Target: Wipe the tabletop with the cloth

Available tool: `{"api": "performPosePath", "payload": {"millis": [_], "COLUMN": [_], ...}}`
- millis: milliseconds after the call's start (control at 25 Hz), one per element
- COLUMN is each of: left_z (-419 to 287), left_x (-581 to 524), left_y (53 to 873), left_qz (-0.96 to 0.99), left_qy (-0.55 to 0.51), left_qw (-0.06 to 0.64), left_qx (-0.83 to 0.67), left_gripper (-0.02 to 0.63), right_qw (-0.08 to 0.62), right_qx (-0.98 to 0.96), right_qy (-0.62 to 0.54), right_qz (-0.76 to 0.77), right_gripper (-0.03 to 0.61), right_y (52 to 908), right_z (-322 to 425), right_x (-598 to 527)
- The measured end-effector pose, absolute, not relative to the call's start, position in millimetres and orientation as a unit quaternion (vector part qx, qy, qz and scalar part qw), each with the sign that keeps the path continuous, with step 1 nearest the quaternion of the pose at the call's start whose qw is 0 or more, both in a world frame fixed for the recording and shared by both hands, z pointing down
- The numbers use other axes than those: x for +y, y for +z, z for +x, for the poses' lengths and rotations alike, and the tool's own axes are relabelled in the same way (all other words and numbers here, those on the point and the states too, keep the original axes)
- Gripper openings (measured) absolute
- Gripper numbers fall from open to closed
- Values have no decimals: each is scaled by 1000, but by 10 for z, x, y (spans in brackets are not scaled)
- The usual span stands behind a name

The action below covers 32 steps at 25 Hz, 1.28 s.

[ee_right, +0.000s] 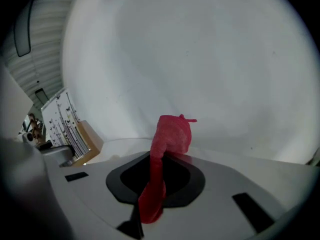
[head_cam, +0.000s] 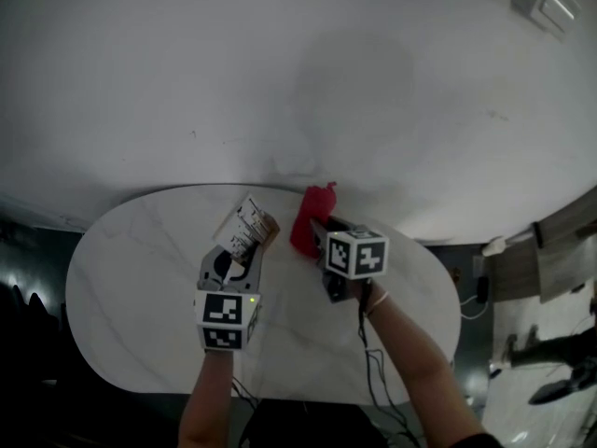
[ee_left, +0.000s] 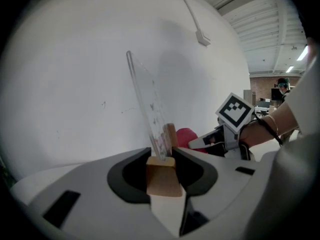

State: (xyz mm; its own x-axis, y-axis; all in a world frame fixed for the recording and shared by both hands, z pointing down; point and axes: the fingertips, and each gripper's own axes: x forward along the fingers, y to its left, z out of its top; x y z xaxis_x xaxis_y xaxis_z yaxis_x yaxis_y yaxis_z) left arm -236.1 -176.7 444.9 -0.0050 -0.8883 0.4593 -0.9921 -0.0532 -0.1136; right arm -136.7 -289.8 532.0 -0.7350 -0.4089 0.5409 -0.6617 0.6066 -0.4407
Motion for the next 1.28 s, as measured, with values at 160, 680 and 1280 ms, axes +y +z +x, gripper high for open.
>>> {"api": "performPosePath", "payload": {"millis": [160, 680, 1280], "left_z": [-2345, -1526, -328], "left_x": [-1790, -2145, -2286], "left_y": [4519, 4689, 4710], "left_qz": [698, 758, 826], "left_qy": [205, 198, 202], "left_qw": [132, 130, 111], "left_qx": [-674, -608, -515], "left_gripper": [129, 129, 127], "right_qw": [251, 345, 362], "right_qx": [-856, -786, -658], "right_qy": [311, 273, 290], "right_qz": [328, 434, 593], "right_gripper": [46, 46, 46], "right_y": [5572, 5737, 5665], "right_z": [-1234, 452, 3103], "right_x": [-3019, -3300, -2851]}}
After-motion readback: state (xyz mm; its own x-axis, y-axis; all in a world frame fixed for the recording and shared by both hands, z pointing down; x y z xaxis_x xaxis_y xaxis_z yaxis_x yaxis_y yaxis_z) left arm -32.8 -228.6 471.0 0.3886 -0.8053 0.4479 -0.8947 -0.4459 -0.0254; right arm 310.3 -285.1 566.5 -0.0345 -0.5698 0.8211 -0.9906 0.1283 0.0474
